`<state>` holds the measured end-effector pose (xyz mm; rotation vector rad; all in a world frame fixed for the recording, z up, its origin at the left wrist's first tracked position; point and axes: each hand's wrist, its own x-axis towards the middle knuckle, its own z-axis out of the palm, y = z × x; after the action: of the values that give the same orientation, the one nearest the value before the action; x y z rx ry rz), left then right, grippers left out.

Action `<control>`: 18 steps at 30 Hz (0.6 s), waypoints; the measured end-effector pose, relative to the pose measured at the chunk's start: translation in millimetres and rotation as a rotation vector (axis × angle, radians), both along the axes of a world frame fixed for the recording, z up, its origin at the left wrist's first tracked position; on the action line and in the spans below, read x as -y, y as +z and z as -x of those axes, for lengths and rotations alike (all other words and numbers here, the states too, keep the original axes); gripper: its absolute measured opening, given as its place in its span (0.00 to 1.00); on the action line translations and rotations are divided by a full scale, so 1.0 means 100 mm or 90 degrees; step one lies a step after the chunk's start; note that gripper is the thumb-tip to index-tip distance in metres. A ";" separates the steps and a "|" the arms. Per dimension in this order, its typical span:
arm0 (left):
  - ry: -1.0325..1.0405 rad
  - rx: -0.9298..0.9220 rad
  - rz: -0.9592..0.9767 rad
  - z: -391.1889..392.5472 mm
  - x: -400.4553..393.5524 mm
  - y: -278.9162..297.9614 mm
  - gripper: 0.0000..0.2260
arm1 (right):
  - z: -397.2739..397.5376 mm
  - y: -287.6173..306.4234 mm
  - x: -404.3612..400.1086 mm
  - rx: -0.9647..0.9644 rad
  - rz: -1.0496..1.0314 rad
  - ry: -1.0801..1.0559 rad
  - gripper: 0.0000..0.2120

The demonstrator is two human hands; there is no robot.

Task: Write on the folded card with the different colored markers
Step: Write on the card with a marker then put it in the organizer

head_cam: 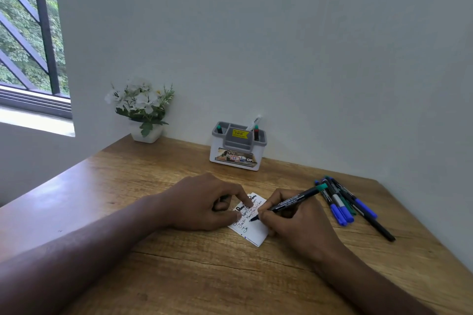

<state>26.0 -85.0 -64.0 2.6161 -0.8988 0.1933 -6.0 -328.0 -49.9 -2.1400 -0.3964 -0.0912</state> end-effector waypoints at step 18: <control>0.005 -0.001 -0.005 0.00 0.00 -0.01 0.14 | -0.03 -0.02 0.00 0.008 0.040 0.010 0.03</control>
<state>26.2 -84.7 -65.2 2.6269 -0.8904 0.1908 -3.3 -328.3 -51.6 -2.1985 -0.4293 -0.0841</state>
